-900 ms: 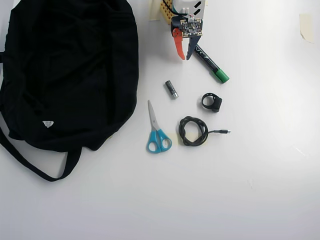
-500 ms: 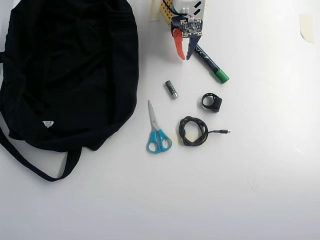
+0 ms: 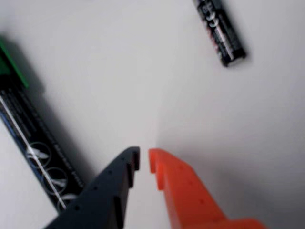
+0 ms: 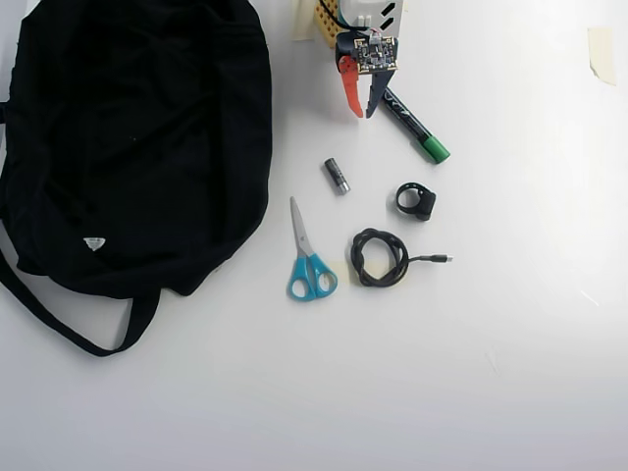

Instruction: Put the green marker into the black bag

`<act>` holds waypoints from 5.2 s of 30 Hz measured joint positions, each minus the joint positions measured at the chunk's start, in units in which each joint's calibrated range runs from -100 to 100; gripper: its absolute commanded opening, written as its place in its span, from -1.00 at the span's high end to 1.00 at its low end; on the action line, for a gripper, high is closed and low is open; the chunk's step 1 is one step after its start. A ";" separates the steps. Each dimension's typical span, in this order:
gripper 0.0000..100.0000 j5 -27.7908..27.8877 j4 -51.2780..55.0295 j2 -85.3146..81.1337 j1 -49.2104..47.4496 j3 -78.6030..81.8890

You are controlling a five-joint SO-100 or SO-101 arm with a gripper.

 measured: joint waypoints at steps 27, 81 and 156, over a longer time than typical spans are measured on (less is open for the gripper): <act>0.95 0.00 0.00 0.08 0.00 0.00; 0.95 0.59 -52.98 83.85 -0.29 -81.13; 0.95 -5.42 25.42 83.85 -16.31 -90.64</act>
